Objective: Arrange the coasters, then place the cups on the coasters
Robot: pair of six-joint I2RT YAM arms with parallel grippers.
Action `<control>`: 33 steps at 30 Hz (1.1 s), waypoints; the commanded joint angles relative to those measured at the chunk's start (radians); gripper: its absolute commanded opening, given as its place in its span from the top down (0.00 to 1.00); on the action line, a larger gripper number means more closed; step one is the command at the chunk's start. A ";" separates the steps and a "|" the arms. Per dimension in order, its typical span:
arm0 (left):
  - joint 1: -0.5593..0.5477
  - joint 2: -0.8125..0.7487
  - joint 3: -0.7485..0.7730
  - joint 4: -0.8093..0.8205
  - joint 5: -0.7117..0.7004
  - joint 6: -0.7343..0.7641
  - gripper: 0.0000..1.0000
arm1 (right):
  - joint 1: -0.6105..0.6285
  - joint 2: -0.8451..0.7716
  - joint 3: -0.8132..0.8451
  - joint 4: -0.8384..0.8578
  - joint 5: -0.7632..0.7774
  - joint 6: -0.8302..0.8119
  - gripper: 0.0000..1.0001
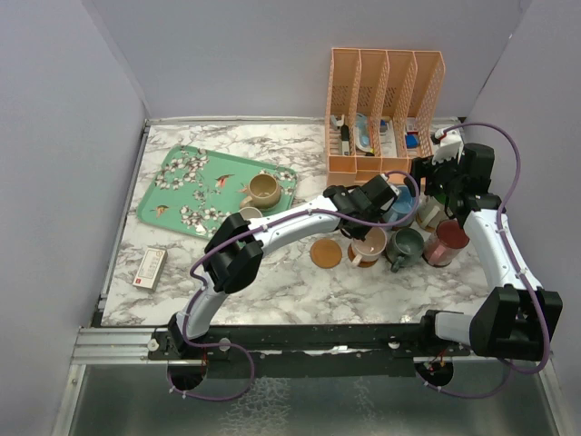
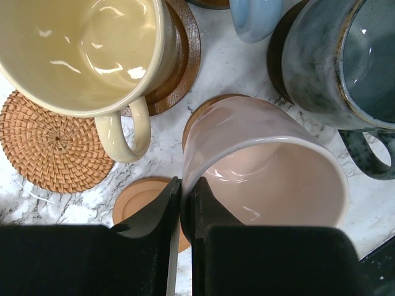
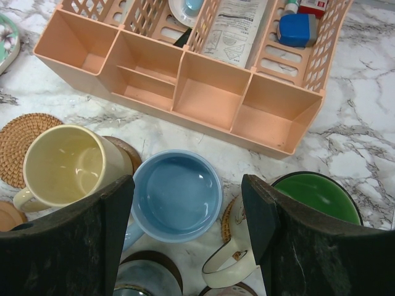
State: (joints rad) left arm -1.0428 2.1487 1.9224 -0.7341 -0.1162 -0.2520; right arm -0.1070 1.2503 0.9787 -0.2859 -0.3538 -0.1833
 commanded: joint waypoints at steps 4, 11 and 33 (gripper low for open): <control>-0.002 0.000 0.018 0.027 0.023 -0.005 1.00 | -0.009 -0.018 -0.006 0.024 -0.021 0.005 0.28; 0.001 0.004 0.017 0.027 0.024 -0.010 1.00 | -0.010 -0.019 -0.006 0.024 -0.022 0.005 0.28; 0.001 -0.007 -0.002 0.027 0.024 -0.011 0.99 | -0.010 -0.017 -0.006 0.025 -0.022 0.005 0.28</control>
State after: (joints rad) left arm -1.0420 2.1654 1.9221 -0.7341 -0.1158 -0.2520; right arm -0.1070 1.2503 0.9787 -0.2859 -0.3557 -0.1833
